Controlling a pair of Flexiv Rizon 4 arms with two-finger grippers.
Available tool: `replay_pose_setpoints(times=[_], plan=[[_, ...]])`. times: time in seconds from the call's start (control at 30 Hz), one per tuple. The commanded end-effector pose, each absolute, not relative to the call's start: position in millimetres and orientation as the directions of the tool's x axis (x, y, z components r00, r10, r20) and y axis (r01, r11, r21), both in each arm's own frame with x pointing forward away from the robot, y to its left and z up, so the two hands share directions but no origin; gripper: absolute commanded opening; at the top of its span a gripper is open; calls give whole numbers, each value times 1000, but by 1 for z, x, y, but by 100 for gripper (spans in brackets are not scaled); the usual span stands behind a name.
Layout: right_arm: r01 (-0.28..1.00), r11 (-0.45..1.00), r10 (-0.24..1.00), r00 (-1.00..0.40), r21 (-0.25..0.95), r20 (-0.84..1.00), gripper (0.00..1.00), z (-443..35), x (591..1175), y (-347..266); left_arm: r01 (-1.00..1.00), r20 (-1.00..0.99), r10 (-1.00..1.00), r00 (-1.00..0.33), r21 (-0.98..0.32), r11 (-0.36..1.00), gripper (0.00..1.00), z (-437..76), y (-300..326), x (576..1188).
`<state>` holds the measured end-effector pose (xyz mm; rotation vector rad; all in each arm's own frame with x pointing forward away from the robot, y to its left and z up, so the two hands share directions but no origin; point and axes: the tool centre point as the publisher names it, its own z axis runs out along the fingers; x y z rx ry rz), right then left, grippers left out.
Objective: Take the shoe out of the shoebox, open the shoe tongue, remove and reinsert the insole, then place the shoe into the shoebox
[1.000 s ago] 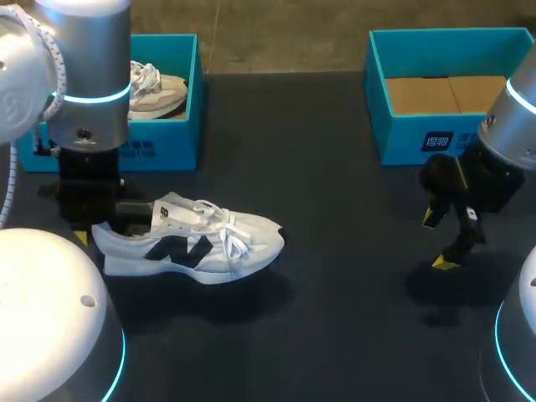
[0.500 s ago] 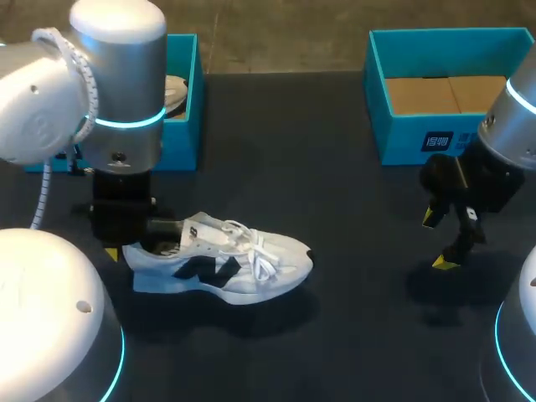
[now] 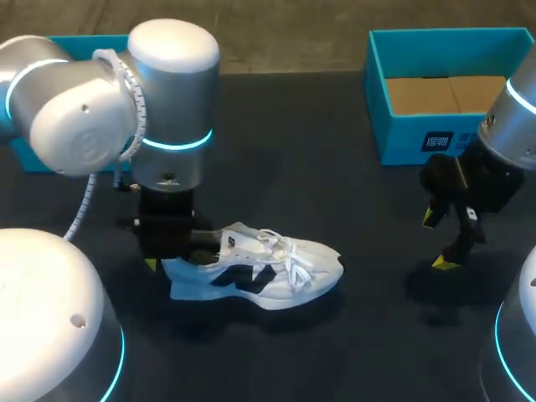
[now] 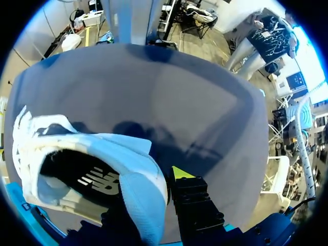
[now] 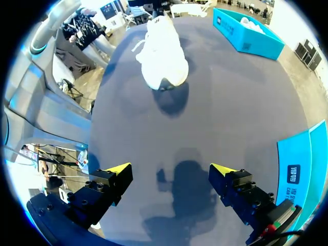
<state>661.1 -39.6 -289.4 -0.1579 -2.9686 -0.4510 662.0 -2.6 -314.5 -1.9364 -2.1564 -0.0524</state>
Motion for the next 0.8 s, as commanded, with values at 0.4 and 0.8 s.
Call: replay_pose_setpoints(times=[0.4,0.8], plan=[[124,950,84,-985,286,148,100,-290,661,-39,976,222,968,-118,-155,154,0,-351,-43,681],[124,950,84,-985,286,148,100,-290,661,-39,982,242,963,-120,-114,151,0,-365,-59,677]])
